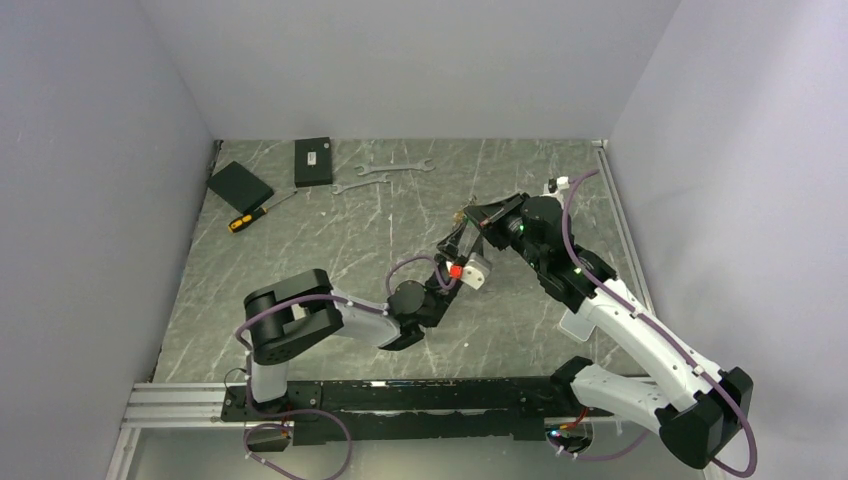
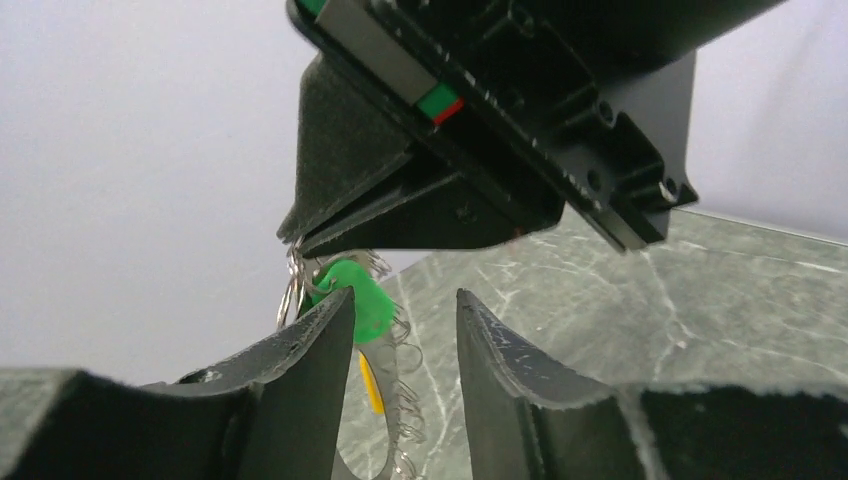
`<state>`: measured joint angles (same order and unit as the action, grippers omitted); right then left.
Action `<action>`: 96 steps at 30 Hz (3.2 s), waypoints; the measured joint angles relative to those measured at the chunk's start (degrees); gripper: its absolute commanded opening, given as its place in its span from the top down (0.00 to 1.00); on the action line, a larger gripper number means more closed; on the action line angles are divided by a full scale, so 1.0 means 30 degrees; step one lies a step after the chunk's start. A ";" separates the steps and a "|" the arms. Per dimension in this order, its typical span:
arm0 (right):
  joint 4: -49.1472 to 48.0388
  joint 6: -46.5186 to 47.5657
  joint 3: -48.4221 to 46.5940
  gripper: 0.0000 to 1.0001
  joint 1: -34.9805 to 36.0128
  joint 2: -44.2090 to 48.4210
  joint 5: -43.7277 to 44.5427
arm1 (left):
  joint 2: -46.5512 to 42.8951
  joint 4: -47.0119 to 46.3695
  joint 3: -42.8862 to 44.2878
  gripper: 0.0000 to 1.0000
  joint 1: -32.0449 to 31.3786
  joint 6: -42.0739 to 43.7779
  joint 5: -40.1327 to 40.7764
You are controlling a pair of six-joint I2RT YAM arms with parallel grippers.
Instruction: Put the keys on the keyring
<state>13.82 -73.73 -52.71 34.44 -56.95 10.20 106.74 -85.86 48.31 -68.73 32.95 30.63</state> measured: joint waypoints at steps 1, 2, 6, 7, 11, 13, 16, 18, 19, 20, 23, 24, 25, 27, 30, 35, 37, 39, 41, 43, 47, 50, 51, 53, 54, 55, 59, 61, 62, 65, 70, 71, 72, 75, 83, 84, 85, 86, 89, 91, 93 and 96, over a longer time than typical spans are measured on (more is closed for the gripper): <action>-0.0087 -0.0029 0.0029 1.00 0.0066 0.0000 0.0007 | 0.0131 0.0022 0.0219 0.48 -0.0044 0.0204 0.0277; -0.0138 -0.0044 0.0058 1.00 0.0153 0.0007 0.0015 | 0.0277 0.0007 0.0495 0.46 -0.0095 0.0372 0.0576; -0.0357 -0.0080 0.0168 1.00 0.0685 0.0029 0.0364 | 0.0517 0.0051 0.1158 0.34 -0.0306 0.1107 0.1406; -0.0393 -0.0080 0.0175 1.00 0.0765 0.0036 0.0481 | 0.0517 0.0058 0.1195 0.34 -0.0423 0.1275 0.1566; -0.0474 0.0015 0.0211 1.00 0.0911 0.0481 0.1304 | 0.0510 0.0029 0.1202 0.41 -0.1224 0.2149 0.2667; -0.0466 0.0022 0.0211 1.00 0.0911 0.0743 0.1763 | 0.0401 0.0015 0.0976 0.41 -0.1581 0.2237 0.3257; -0.0481 0.0007 0.0197 1.00 0.0911 0.0925 0.2448 | 0.0051 0.0022 0.0313 0.39 -0.1821 0.2222 0.3920; -0.0452 -0.0036 0.0175 1.00 0.0911 0.0845 0.2878 | -0.0168 0.0066 0.0044 0.38 -0.1814 0.2237 0.4109; -0.0342 -0.0058 0.0109 1.00 0.0911 0.0772 0.3082 | -0.0291 0.0080 -0.0036 0.37 -0.1814 0.2310 0.4175; -0.0168 -0.0066 0.0022 1.00 0.0911 0.0685 0.3344 | -0.0495 0.0117 -0.0168 0.38 -0.1814 0.2324 0.4240; 0.0182 -0.0262 -0.0240 1.00 0.0911 0.0459 0.4284 | -0.1792 0.0131 -0.1100 0.49 -0.1770 0.2135 0.4160; 0.0284 -0.0401 -0.0313 1.00 0.0911 0.0408 0.4605 | -0.2244 0.0117 -0.1406 0.51 -0.1734 0.2004 0.4080; 0.0328 -0.0539 -0.0350 1.00 0.0911 0.0364 0.4787 | -0.2667 0.0022 -0.1668 0.51 -0.1705 0.1851 0.3993; 0.0627 -0.0984 -0.0561 1.00 0.0933 0.0204 0.5246 | -0.3147 -0.0175 -0.1800 0.52 -0.1683 0.1639 0.3774; 0.0998 -0.1559 -0.0852 1.00 0.1188 -0.0124 0.5916 | -0.3147 -0.0197 -0.1800 0.48 -0.1690 0.1435 0.3249; 0.1231 -0.2113 -0.0947 1.00 0.1727 -0.0321 0.6666 | -0.3133 -0.0138 -0.1814 0.25 -0.1552 0.0634 0.2331; 0.1239 -0.2135 -0.0947 1.00 0.1778 -0.0284 0.6768 | -0.3133 -0.0160 -0.1945 0.23 -0.1362 0.0656 0.1297; 0.1231 -0.2084 -0.0947 1.00 0.1800 -0.0204 0.6776 | -0.3177 -0.0153 -0.2346 0.24 -0.1064 0.0714 0.0007; 0.1231 -0.2069 -0.0947 1.00 0.1807 -0.0036 0.6747 | -0.3395 0.0015 -0.3053 0.25 -0.0503 0.0160 -0.1479; 0.1195 -0.2069 -0.0903 1.00 0.1807 0.0182 0.6594 | -0.3978 0.0743 -0.3606 0.23 0.0386 -0.0809 -0.3082; 0.1064 -0.2076 -0.0561 1.00 0.1945 0.0525 0.6375 | -0.5187 0.2426 -0.3701 0.21 0.1909 -0.2113 -0.5399; 0.1078 -0.2076 -0.0510 1.00 0.2171 0.0532 0.6353 | -0.4976 0.1639 -0.3701 0.22 0.2033 -0.2433 -0.6273; 0.1078 -0.2076 -0.0510 1.00 0.2280 0.0532 0.6360 | -0.4787 0.1348 -0.3701 0.21 0.2018 -0.2448 -0.6528; 0.1071 -0.2076 -0.0510 1.00 0.2543 0.0525 0.6360 | -0.4422 0.1020 -0.3701 0.21 0.2004 -0.2448 -0.7162; 0.1078 -0.2076 -0.0510 1.00 0.2667 0.0517 0.6360 | -0.4262 0.1064 -0.3679 0.22 0.2004 -0.2448 -0.7570; 0.1071 -0.2084 -0.0510 1.00 0.2776 0.0503 0.6353 | -0.4146 0.1129 -0.3628 0.24 0.2011 -0.2448 -0.7854; 0.1093 -0.2076 -0.0510 1.00 0.3162 0.0466 0.6382 | -0.3687 0.1224 -0.3126 0.42 0.2004 -0.2317 -0.8386; 0.1078 -0.2069 -0.0510 1.00 0.3286 0.0437 0.6462 | -0.3388 0.0699 -0.2943 0.45 0.2011 -0.2011 -0.8138; 0.1086 -0.2040 -0.0510 1.00 0.3410 0.0415 0.6513 | -0.3242 0.0554 -0.2878 0.48 0.2011 -0.1829 -0.7919; 0.1078 -0.1996 -0.0510 1.00 0.3577 0.0262 0.6768 | -0.2885 0.0233 -0.2681 0.50 0.2004 -0.1319 -0.7388; 0.0787 -0.2004 -0.0510 1.00 0.3891 -0.0073 0.7264 | -0.2208 0.0051 -0.1741 0.41 0.1807 -0.0022 -0.5799; 0.0736 -0.2004 -0.0510 1.00 0.3927 -0.0095 0.7344 | -0.2091 0.0058 -0.1632 0.42 0.1712 0.0328 -0.5515; 0.0736 -0.2004 -0.0510 1.00 0.3978 -0.0109 0.7380 | -0.1974 0.0036 -0.1537 0.46 0.1603 0.0670 -0.5187; 0.0787 -0.1967 -0.0510 1.00 0.4095 -0.0117 0.7628 | -0.1741 -0.0007 -0.1326 0.60 0.1202 0.1887 -0.4204; 0.0780 -0.1778 -0.0510 1.00 0.4131 -0.0117 0.8007 | -0.1355 -0.0058 -0.0452 0.81 0.0874 0.4291 -0.2098; 0.0787 -0.1770 -0.0510 1.00 0.4160 -0.0117 0.8021 | -0.1362 -0.0087 -0.0452 0.82 0.0860 0.4473 -0.2018; 0.0787 -0.1763 -0.0510 1.00 0.4175 -0.0117 0.8029 | -0.1355 -0.0095 -0.0452 0.86 0.0852 0.4524 -0.1960; 0.0787 -0.1756 -0.0510 1.00 0.4189 -0.0117 0.8043 | -0.1362 -0.0109 -0.0452 0.91 0.0838 0.4641 -0.1894; 0.0729 -0.1537 -0.0510 1.00 0.4218 -0.0117 0.8153 | -0.1392 -0.0080 -0.0452 1.00 0.0816 0.4473 -0.1792; 0.0517 -0.1020 -0.0488 1.00 0.4269 -0.0073 0.8160 | -0.1690 0.0073 -0.0627 1.00 0.0794 0.4044 -0.1727; 0.0007 -0.0393 -0.0277 1.00 0.4473 0.0131 0.7912 | -0.2586 0.0270 -0.1355 1.00 0.0794 0.3373 -0.1749; -0.0816 0.0568 0.0073 1.00 0.4867 0.0546 0.7155 | -0.4750 0.1494 -0.2645 1.00 0.0772 0.1945 -0.2084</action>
<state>11.38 -72.03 -52.49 49.04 -55.31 31.66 92.49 -81.38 40.38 -66.41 38.79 24.38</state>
